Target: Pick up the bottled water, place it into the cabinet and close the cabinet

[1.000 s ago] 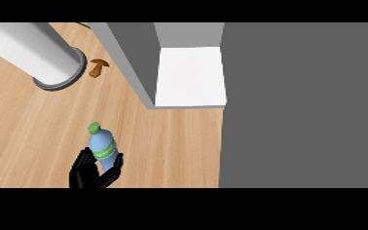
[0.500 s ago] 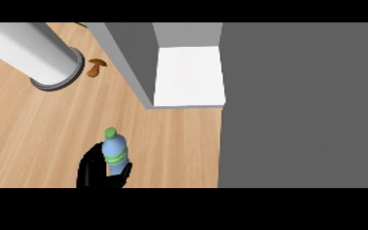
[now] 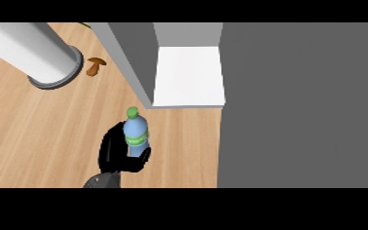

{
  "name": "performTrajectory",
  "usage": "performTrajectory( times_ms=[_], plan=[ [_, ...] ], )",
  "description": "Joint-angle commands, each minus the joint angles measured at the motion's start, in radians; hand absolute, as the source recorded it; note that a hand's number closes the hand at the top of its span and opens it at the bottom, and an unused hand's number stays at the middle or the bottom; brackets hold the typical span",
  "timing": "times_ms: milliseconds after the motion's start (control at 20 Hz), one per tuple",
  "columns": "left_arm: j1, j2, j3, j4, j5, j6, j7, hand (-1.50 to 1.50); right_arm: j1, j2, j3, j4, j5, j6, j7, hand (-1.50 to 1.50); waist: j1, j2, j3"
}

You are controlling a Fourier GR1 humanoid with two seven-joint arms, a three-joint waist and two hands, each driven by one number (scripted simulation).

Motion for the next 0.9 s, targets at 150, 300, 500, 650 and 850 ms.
performTrajectory(
  times_ms=[150,300,500,650,850],
  plan=[
    [-0.061,-0.006,-0.171,-0.172,0.109,0.180,0.162,1.50,-0.025,-0.024,-0.040,-0.097,-0.083,-0.004,0.074,-1.50,0.005,0.001,-0.001],
    [-0.064,-0.007,-0.236,-0.261,0.120,0.260,0.217,1.50,-0.008,0.005,0.015,-0.077,-0.026,-0.024,0.060,-1.50,0.002,0.000,-0.001],
    [-0.174,-0.007,-0.280,-0.233,0.051,0.411,0.223,1.50,-0.012,-0.023,-0.057,-0.064,-0.085,-0.002,0.044,-1.50,-0.007,0.003,-0.001],
    [-0.209,-0.007,-0.303,-0.279,0.042,0.476,0.284,1.50,-0.011,-0.011,-0.042,-0.053,-0.071,-0.001,0.035,-1.50,-0.002,0.001,-0.001],
    [-0.356,-0.007,-0.367,-0.223,0.099,0.602,0.312,1.50,-0.009,-0.037,-0.130,-0.093,-0.144,0.019,0.042,-1.50,-0.021,0.003,-0.001]
  ],
)
